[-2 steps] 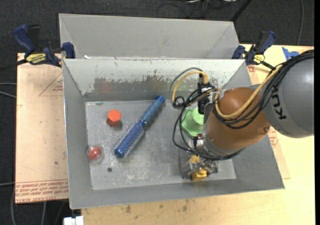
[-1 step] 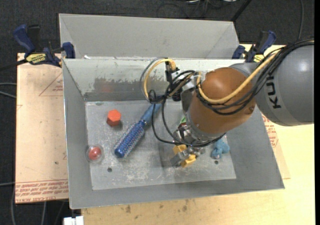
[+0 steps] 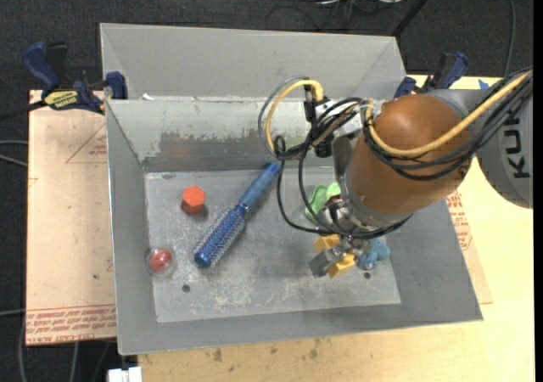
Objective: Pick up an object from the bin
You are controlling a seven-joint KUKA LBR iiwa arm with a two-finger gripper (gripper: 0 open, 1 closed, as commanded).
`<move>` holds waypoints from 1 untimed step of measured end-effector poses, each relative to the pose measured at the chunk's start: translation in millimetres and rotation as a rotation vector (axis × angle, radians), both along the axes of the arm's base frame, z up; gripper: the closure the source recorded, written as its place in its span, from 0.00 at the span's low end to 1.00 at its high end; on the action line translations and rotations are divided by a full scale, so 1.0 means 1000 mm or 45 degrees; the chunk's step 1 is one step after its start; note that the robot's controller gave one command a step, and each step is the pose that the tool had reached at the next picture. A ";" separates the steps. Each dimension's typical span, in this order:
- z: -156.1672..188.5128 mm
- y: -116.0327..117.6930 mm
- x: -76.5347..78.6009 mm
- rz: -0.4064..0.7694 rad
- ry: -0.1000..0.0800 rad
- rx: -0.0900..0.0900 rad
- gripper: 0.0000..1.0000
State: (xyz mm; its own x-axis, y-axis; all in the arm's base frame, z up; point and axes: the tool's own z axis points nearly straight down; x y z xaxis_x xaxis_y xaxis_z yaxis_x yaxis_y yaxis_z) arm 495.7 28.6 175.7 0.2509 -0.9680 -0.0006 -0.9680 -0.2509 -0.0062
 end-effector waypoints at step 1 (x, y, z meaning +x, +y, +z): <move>0.080 -0.006 0.007 0.009 -0.004 0.000 1.00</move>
Offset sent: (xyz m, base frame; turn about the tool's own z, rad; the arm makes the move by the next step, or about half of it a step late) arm 0.0053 -0.0061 0.0761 -0.0131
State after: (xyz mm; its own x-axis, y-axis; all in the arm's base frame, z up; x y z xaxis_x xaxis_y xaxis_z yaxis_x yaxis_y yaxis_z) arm 503.0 23.1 255.6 0.2574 -0.9663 -0.0001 -0.9663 -0.2574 -0.0097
